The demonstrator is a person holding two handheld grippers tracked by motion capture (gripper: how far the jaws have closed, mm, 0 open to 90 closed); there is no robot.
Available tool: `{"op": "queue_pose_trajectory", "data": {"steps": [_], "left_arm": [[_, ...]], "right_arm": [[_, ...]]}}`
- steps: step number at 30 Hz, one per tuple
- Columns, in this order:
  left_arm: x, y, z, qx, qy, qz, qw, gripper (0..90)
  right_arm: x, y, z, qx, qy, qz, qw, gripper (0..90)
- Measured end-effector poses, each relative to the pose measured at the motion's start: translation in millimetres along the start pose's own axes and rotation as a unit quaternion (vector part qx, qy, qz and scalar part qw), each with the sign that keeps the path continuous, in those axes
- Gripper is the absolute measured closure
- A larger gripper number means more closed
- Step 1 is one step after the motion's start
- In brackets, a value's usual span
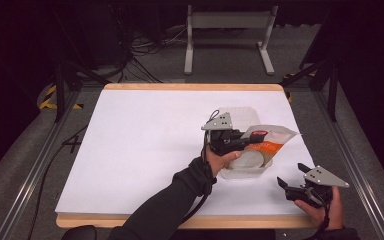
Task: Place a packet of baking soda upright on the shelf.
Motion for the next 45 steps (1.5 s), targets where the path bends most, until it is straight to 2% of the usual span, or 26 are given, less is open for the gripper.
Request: {"op": "queue_pose_trajectory", "data": {"steps": [3, 4, 7, 11, 13, 16, 18, 22, 23, 25, 27, 28, 29, 30, 31, 32, 33, 34, 35, 37, 38, 40, 41, 42, 44, 45], "left_arm": [[2.8, 10.3, 5.5, -0.015, 0.006, 0.017, 0.9997, 90.0], [2.6, 11.0, 6.9, -0.014, 0.005, 0.016, 0.9998, 90.0], [-0.9, 13.5, 8.2, 0.017, 0.002, -0.015, 0.9997, 90.0], [2.4, 17.9, 15.2, 0.019, -0.005, -0.010, 0.9998, 90.0], [4.2, 21.2, 20.4, 0.029, -0.012, -0.008, 0.9995, 90.0], [4.6, 21.7, 23.9, 0.042, -0.018, -0.016, 0.9988, 90.0], [2.5, 18.6, 26.2, 0.047, -0.006, -0.014, 0.9988, 89.6], [0.3, 10.6, 31.2, 0.063, -0.010, -0.036, 0.9973, 81.6], [0.8, 8.4, 31.2, 0.075, -0.012, -0.044, 0.9962, 81.5], [0.8, 6.7, 28.5, 0.096, -0.007, -0.042, 0.9945, 76.8], [0.0, 5.4, 22.1, 0.128, 0.008, -0.047, 0.9906, 70.5], [-1.5, 5.4, 16.2, 0.151, 0.020, -0.052, 0.9870, 69.7], [-1.5, 5.4, 16.2, 0.151, 0.020, -0.052, 0.9870, 65.7], [-3.0, 7.1, 7.1, 0.190, 0.016, -0.060, 0.9798, 62.2], [-3.0, 7.1, 7.1, 0.190, 0.016, -0.060, 0.9798, 58.5], [-3.4, 8.6, 0.2, 0.209, 0.016, -0.068, 0.9754, 58.4], [-3.4, 8.6, 0.2, 0.209, 0.016, -0.068, 0.9754, 58.6], [-2.8, 9.4, -3.5, 0.217, 0.013, -0.068, 0.9736, 58.6], [-2.6, 10.2, -5.4, 0.221, 0.015, -0.065, 0.9729, 59.0], [-2.0, 11.9, -7.5, 0.235, 0.008, -0.068, 0.9696, 68.4], [-1.6, 12.6, -7.9, 0.238, 0.009, -0.067, 0.9689, 78.0], [-1.1, 12.2, -8.6, 0.240, 0.005, -0.071, 0.9682, 88.3], [-1.9, 11.9, -9.0, 0.240, 0.002, -0.072, 0.9680, 89.8], [-3.3, 11.4, -9.3, 0.236, -0.002, -0.077, 0.9688, 90.0], [-4.7, 10.1, -9.5, 0.215, -0.005, -0.076, 0.9737, 90.0], [-5.1, 9.0, -9.7, 0.197, -0.008, -0.073, 0.9777, 90.0]], "right_arm": [[0.2, -0.3, 0.6, -0.001, 0.001, 0.000, 1.0000, 14.7], [0.3, -0.3, 0.4, -0.001, 0.001, 0.000, 1.0000, 14.7], [1.2, -0.5, -0.2, 0.001, 0.002, 0.001, 1.0000, 14.7], [1.9, -0.4, -0.6, 0.002, 0.003, 0.003, 1.0000, 14.7], [1.6, -0.4, -0.5, 0.001, 0.003, 0.002, 1.0000, 14.7], [1.4, -0.2, -0.8, 0.002, 0.003, 0.002, 1.0000, 14.7], [1.9, -0.1, -1.2, 0.003, 0.002, 0.004, 1.0000, 14.7], [2.0, 0.5, -1.3, 0.006, 0.003, 0.004, 1.0000, 14.7], [1.6, 0.6, -1.4, 0.007, 0.003, 0.004, 1.0000, 14.7], [1.4, 0.6, -1.6, 0.007, 0.002, 0.003, 1.0000, 14.7], [1.8, 0.7, -1.8, 0.009, 0.002, 0.004, 1.0000, 14.7], [2.1, 0.7, -2.0, 0.009, 0.002, 0.005, 0.9999, 14.7], [2.1, 0.7, -2.0, 0.009, 0.002, 0.005, 0.9999, 14.7], [2.4, 1.0, -2.2, 0.011, 0.002, 0.005, 0.9999, 14.7], [2.3, 1.1, -2.2, 0.011, 0.001, 0.004, 0.9999, 14.7], [2.2, 1.3, -2.2, 0.012, 0.001, 0.004, 0.9999, 14.7], [2.2, 1.3, -2.2, 0.012, 0.001, 0.004, 0.9999, 14.7], [2.0, 1.4, -2.1, 0.012, 0.001, 0.004, 0.9999, 14.7], [1.6, 1.5, -2.1, 0.012, 0.001, 0.003, 0.9999, 14.7], [1.7, 1.6, -2.0, 0.012, 0.001, 0.004, 0.9999, 14.7], [1.8, 1.6, -1.9, 0.012, 0.001, 0.004, 0.9999, 14.7], [1.7, 1.5, -2.0, 0.012, 0.001, 0.004, 0.9999, 14.7], [1.6, 1.5, -2.1, 0.012, 0.001, 0.003, 0.9999, 14.8], [1.5, 1.6, -2.2, 0.013, 0.001, 0.003, 0.9999, 14.8], [1.7, 1.4, -2.2, 0.013, 0.002, 0.004, 0.9999, 14.8], [2.0, 1.3, -2.1, 0.012, 0.001, 0.003, 0.9999, 14.8]]}}
Point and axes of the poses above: each handheld gripper's, and its own axes: z roughly backward along the jaws, y roughly out of its underside, x roughly to its left, the point moved 3 cm from there along -z, roughly forward along the jaws, and after that the axes turned 8 degrees about -z, right-handed, at the moved point
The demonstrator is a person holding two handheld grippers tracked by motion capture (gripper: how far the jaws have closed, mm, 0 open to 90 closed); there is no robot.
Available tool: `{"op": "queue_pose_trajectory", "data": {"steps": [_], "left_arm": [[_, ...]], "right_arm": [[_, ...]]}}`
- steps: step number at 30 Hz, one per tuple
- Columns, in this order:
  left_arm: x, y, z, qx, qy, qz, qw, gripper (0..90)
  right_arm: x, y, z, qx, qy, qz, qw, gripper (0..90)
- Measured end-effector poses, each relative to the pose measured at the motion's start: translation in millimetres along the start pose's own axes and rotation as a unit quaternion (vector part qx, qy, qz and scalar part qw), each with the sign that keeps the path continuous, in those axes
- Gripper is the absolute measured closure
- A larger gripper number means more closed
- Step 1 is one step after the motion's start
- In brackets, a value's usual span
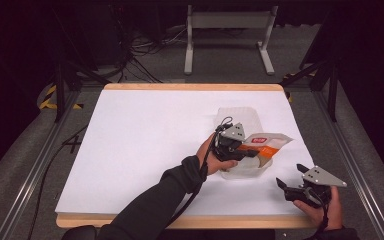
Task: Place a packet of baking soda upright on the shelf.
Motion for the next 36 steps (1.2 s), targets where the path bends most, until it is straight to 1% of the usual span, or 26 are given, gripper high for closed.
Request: {"op": "queue_pose_trajectory", "data": {"steps": [1, 2, 3, 4, 5, 7, 10, 12, 13, 15, 16, 17, 19, 21, 22, 30, 34, 36], "left_arm": [[-0.2, -1.3, 0.9, -0.023, -0.001, 0.003, 0.9997, 90.0], [-0.9, -3.2, 2.2, -0.045, -0.006, 0.006, 0.9989, 90.0], [-1.1, -4.2, 2.9, -0.059, -0.009, 0.002, 0.9982, 90.0], [-1.7, -4.0, 3.7, -0.085, -0.005, 0.005, 0.9964, 90.0], [-1.4, -2.7, 4.0, -0.094, -0.003, 0.006, 0.9955, 90.0], [-0.7, 4.5, 3.0, -0.105, -0.006, 0.013, 0.9944, 90.0], [-2.6, 18.6, 1.6, -0.110, 0.001, 0.022, 0.9937, 90.0], [-4.2, 26.4, 1.3, -0.125, 0.009, 0.034, 0.9916, 90.0], [-5.3, 29.5, 0.9, -0.125, 0.010, 0.039, 0.9913, 90.0], [-7.2, 37.8, -2.0, -0.108, 0.007, 0.033, 0.9936, 90.0], [-7.2, 42.4, -1.2, -0.111, 0.007, 0.036, 0.9931, 90.0], [-5.8, 45.7, 0.8, -0.112, 0.007, 0.048, 0.9925, 90.0], [-4.2, 49.7, 3.2, -0.111, 0.008, 0.057, 0.9922, 90.0], [-5.0, 50.4, 5.5, -0.097, 0.003, 0.047, 0.9942, 90.0], [-5.8, 50.5, 6.5, -0.091, 0.003, 0.038, 0.9951, 90.0], [-6.2, 50.2, 9.8, -0.077, -0.001, 0.034, 0.9964, 87.7], [-4.9, 46.2, 15.2, -0.072, -0.010, 0.022, 0.9971, 83.1], [-4.0, 44.5, 17.6, -0.068, -0.014, 0.018, 0.9974, 79.1]], "right_arm": [[0.1, -0.1, 0.0, 0.000, 0.000, 0.000, 1.0000, 14.8], [0.2, -0.2, -0.1, 0.000, 0.000, 0.000, 1.0000, 14.8], [0.3, -0.2, -0.3, 0.000, 0.000, 0.000, 1.0000, 14.8], [0.5, -0.1, -0.4, 0.001, -0.001, 0.000, 1.0000, 14.8], [0.9, 0.0, -0.5, 0.001, -0.001, 0.001, 1.0000, 14.8], [1.2, -0.1, -0.4, 0.003, -0.002, 0.002, 1.0000, 14.8], [1.0, 0.1, 0.0, 0.001, -0.002, 0.001, 1.0000, 14.8], [0.0, 0.2, 0.0, 0.000, -0.001, 0.000, 1.0000, 14.8], [-0.2, 0.1, 0.1, 0.000, 0.000, -0.001, 1.0000, 14.8], [0.4, -0.3, 0.8, -0.001, -0.001, 0.001, 1.0000, 14.8], [0.7, -0.4, 0.8, -0.002, 0.000, 0.002, 1.0000, 14.8], [0.8, -0.4, 0.8, -0.001, 0.000, 0.002, 1.0000, 14.8], [0.6, 0.0, 0.7, 0.000, 0.000, 0.002, 1.0000, 14.8], [0.4, 0.0, 0.5, 0.001, 0.000, 0.001, 1.0000, 14.8], [0.6, -0.1, 0.6, 0.000, 0.000, 0.002, 1.0000, 14.8], [-0.2, 0.2, 0.9, -0.001, 0.001, 0.001, 1.0000, 14.8], [-0.1, 0.5, 0.7, 0.001, 0.000, 0.001, 1.0000, 14.8], [-0.2, 0.6, 0.6, 0.001, 0.000, 0.000, 1.0000, 14.8]]}}
Point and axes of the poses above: each handheld gripper's, and its own axes: z roughly backward along the jaws, y roughly out of its underside, x roughly to its left, the point moved 3 cm from there along -z, roughly forward along the jaws, and after that the axes turned 8 degrees about -z, right-handed, at the moved point
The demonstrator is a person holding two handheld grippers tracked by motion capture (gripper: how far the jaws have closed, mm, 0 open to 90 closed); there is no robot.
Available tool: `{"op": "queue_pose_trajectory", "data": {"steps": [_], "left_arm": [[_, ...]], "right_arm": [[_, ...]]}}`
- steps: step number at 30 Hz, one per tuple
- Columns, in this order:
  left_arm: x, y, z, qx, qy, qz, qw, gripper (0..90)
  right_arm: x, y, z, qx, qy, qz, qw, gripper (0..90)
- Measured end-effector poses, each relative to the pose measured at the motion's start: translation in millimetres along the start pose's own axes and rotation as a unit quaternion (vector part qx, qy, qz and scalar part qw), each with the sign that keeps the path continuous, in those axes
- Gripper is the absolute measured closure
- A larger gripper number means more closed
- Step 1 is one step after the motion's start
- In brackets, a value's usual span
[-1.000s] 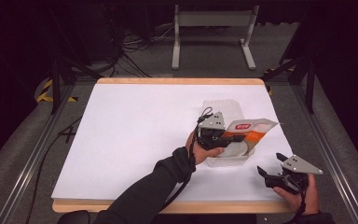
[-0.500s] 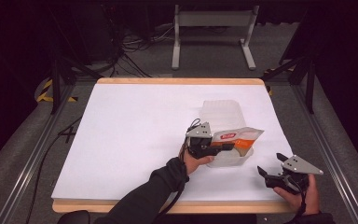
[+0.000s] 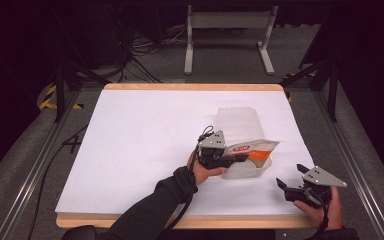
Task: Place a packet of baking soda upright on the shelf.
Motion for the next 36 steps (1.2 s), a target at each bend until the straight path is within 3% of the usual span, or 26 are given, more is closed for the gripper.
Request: {"op": "queue_pose_trajectory", "data": {"steps": [10, 15, 22, 29, 36], "left_arm": [[-0.9, -11.0, 14.2, 0.009, -0.025, -0.031, 0.9992, 74.1], [-1.5, -14.3, 18.9, 0.011, -0.021, -0.040, 0.9989, 73.9], [-5.0, -27.5, 29.6, 0.015, -0.020, -0.064, 0.9977, 84.8], [-4.1, -32.2, 42.7, 0.023, -0.048, -0.067, 0.9963, 76.9], [-3.9, -31.1, 53.5, 0.030, -0.060, -0.074, 0.9950, 70.3]], "right_arm": [[-0.1, 0.1, 0.4, 0.000, 0.000, 0.000, 1.0000, 14.8], [0.3, 0.0, 0.7, -0.001, 0.000, 0.002, 1.0000, 14.8], [2.0, -0.7, -1.5, 0.002, -0.001, 0.009, 1.0000, 14.8], [1.7, -1.5, -0.5, 0.000, 0.000, 0.006, 1.0000, 14.8], [3.3, -3.4, -2.5, -0.001, -0.001, 0.012, 0.9999, 14.9]]}}
Point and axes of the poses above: each handheld gripper's, and its own axes: z roughly backward along the jaws, y roughly out of its underside, x roughly to its left, the point moved 3 cm from there along -z, roughly forward along the jaws, and after that the axes turned 8 degrees about -z, right-handed, at the moved point
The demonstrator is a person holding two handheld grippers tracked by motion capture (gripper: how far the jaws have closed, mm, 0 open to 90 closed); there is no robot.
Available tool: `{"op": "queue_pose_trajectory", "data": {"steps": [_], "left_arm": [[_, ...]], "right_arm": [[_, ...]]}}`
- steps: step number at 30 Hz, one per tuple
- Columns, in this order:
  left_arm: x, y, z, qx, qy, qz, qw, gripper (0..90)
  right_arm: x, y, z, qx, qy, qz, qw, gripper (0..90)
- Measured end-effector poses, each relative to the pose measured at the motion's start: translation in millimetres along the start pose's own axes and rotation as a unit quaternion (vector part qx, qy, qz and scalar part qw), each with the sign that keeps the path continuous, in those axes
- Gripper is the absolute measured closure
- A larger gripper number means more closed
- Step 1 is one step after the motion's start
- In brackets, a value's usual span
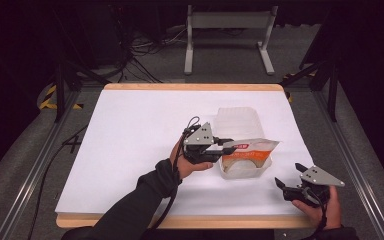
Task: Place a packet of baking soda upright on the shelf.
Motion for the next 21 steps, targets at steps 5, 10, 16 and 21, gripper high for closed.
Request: {"op": "queue_pose_trajectory", "data": {"steps": [5, 10, 16, 21], "left_arm": [[-0.3, 1.9, 3.2, 0.008, -0.001, 0.001, 1.0000, 65.9], [-2.3, 1.9, 5.3, 0.013, 0.000, -0.005, 0.9999, 63.2], [-4.4, 1.8, 10.0, 0.022, -0.004, -0.009, 0.9997, 60.1], [-3.8, 5.1, 15.2, 0.034, -0.022, -0.008, 0.9992, 51.8]], "right_arm": [[0.5, -0.4, -0.7, 0.001, -0.001, 0.000, 1.0000, 14.9], [0.8, -1.6, -1.7, 0.001, -0.002, 0.003, 1.0000, 14.9], [1.0, -1.8, -2.4, 0.002, -0.002, 0.004, 1.0000, 14.9], [1.1, -2.3, -3.0, 0.002, -0.003, 0.007, 1.0000, 15.0]]}}
Point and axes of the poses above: each handheld gripper's, and its own axes: z roughly backward along the jaws, y roughly out of its underside, x roughly to its left, the point moved 3 cm from there along -z, roughly forward along the jaws, and after that the axes turned 8 degrees about -z, right-handed, at the moved point
